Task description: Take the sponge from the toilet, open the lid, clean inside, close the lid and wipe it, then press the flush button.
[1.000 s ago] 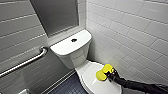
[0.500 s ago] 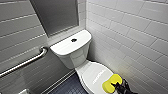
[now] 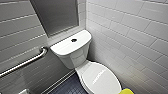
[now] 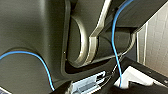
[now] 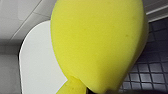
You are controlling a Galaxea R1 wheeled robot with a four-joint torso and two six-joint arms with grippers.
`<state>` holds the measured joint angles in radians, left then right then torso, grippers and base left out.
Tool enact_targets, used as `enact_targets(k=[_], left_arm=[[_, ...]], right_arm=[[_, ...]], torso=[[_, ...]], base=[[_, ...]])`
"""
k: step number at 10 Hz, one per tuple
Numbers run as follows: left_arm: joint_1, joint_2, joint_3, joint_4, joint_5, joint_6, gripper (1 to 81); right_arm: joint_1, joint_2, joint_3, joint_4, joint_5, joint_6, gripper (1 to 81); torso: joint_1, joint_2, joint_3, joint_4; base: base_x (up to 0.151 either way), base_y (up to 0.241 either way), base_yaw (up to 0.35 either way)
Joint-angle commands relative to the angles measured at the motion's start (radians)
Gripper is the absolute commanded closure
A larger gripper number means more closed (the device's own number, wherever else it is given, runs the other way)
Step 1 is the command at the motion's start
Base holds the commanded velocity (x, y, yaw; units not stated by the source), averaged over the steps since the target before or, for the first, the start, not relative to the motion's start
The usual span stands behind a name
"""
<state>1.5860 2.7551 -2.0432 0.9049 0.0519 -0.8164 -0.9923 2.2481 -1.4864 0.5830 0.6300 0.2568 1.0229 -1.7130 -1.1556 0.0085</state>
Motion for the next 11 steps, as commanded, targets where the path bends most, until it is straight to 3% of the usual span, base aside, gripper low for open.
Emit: enact_targets(k=[1, 3, 5, 8, 10, 11], left_arm=[[0.032, 0.005, 0.03, 0.024, 0.051, 0.003, 1.0], [0.03, 0.009, 0.031, 0.04, 0.051, 0.002, 1.0], [0.03, 0.011, 0.029, 0.042, 0.051, 0.003, 1.0], [0.029, 0.02, 0.023, 0.054, 0.051, 0.003, 1.0], [0.024, 0.02, 0.023, 0.054, 0.051, 0.002, 1.0], [0.023, 0.02, 0.023, 0.054, 0.051, 0.002, 1.0]], right_arm=[[-0.098, -0.124, 0.152, -0.156, 0.007, -0.001, 81.1], [-0.095, -0.175, 0.267, -0.193, 0.002, -0.008, 81.1], [-0.04, -0.172, 0.348, -0.165, -0.012, -0.141, 81.1], [0.154, -0.111, 0.368, 0.053, -0.156, -0.371, 81.1], [0.302, -0.054, 0.306, 0.167, -0.254, -0.451, 81.1], [0.359, -0.008, 0.246, 0.202, -0.306, -0.465, 81.1]], torso=[[0.0, 0.0, 0.0, 0.0], [0.0, 0.0, 0.0, 0.0], [0.0, 0.0, 0.0, 0.0], [0.0, 0.0, 0.0, 0.0], [0.0, 0.0, 0.0, 0.0], [0.0, 0.0, 0.0, 0.0]], base=[[0.0, 0.0, 0.0], [0.0, 0.0, 0.0], [0.0, 0.0, 0.0], [0.0, 0.0, 0.0], [0.0, 0.0, 0.0], [0.0, 0.0, 0.0]])
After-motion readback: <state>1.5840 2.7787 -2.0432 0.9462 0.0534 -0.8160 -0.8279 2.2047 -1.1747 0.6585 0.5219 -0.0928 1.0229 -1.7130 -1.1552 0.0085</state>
